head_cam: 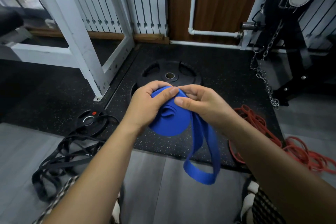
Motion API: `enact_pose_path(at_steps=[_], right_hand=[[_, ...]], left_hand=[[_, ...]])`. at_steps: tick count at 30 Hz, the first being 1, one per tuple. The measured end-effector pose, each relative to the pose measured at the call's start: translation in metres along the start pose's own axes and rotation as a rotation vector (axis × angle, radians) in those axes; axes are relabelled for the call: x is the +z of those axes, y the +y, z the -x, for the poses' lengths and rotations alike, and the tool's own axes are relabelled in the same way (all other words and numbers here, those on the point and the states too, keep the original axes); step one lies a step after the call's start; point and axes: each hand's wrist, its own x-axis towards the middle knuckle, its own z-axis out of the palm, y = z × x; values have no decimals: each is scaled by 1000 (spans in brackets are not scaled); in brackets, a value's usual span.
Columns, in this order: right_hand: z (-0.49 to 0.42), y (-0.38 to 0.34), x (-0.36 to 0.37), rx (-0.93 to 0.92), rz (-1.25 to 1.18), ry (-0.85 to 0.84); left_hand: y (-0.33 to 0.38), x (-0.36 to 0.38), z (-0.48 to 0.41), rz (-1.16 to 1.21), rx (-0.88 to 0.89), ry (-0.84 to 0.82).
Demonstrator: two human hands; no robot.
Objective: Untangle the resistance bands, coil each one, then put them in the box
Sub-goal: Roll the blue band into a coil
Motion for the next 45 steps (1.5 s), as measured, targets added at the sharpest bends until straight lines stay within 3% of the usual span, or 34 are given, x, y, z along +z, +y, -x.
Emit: enact_pose_path(at_steps=[3, 6, 18, 21, 24, 28, 32, 39, 43, 45], right_hand=[[-3, 1, -1, 33, 6, 117], [-3, 4, 3, 45, 80, 111], [-5, 9, 28, 47, -68, 268], [-5, 6, 22, 37, -16, 230], [-4, 1, 8, 33, 72, 203], [0, -1, -9, 33, 211, 148], [5, 2, -7, 64, 324, -20], [3, 5, -4, 66, 120, 58], [3, 1, 1, 55, 192, 39], [2, -2, 0, 36, 352, 71]], left_hand=[[2, 6, 0, 162, -48, 152], [3, 5, -2, 340, -111, 311], [-1, 23, -3, 635, -173, 646], [-3, 25, -2, 644, -207, 593], [-3, 17, -5, 574, -310, 399], [1, -4, -7, 275, -308, 129], [1, -8, 1, 51, -244, -159], [-2, 1, 4, 239, -215, 87], [-2, -4, 3, 276, -152, 248], [-2, -3, 4, 255, -120, 266]])
